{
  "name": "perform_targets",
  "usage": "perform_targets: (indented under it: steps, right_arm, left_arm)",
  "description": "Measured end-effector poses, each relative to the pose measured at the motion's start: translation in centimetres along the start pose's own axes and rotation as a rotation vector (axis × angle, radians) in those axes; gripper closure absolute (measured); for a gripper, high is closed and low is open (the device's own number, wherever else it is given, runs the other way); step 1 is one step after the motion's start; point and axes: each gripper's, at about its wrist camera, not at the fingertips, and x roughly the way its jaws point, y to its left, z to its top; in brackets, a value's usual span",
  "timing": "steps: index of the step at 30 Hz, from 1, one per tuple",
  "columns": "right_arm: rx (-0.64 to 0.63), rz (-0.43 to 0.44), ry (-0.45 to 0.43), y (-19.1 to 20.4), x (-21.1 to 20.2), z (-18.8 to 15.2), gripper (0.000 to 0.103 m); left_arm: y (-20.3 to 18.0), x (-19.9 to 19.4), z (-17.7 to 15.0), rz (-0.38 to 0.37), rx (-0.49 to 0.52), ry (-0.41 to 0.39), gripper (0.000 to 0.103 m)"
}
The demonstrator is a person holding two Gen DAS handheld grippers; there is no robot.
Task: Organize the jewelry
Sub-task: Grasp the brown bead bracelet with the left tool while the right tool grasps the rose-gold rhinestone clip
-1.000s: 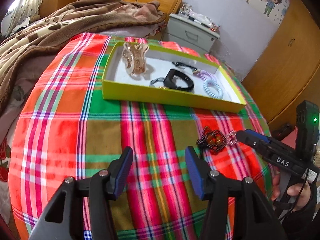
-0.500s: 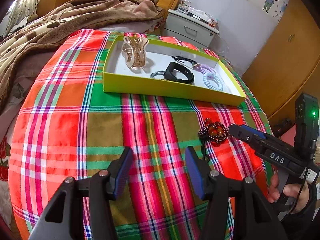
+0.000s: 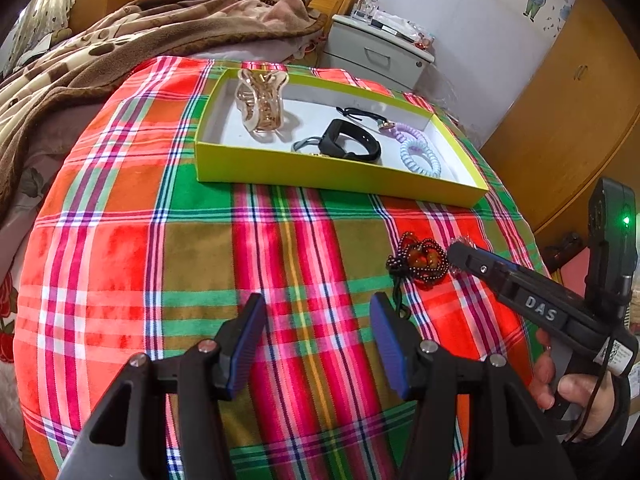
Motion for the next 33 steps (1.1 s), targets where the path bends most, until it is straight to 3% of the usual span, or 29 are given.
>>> perform_targets:
  steps: [12,28,31,33]
  right_arm:
    - [0.0,0.077,-0.011,-0.7,-0.5,0.1,0.092]
    - [0.058,0.109,-0.033,-3.7,-2.0,0.2,0.092]
    - [0.059,0.106,-0.039,-4.2,-2.3,0.3,0.092]
    - [0.062,0.108,-0.043,-4.4,-2.5,0.3,0.092]
  left_arm:
    - [-1.0,0.4,0.7,-0.012,0.024,0.012,0.047]
    - [-4.5,2.9,2.6,-0.054,0.101,0.043,0.047]
    - [-5.2,3.5,2.8,-0.043,0.113,0.049,0.053]
    - [-5.6,3.9,3.0,0.006,0.124,0.047,0.058]
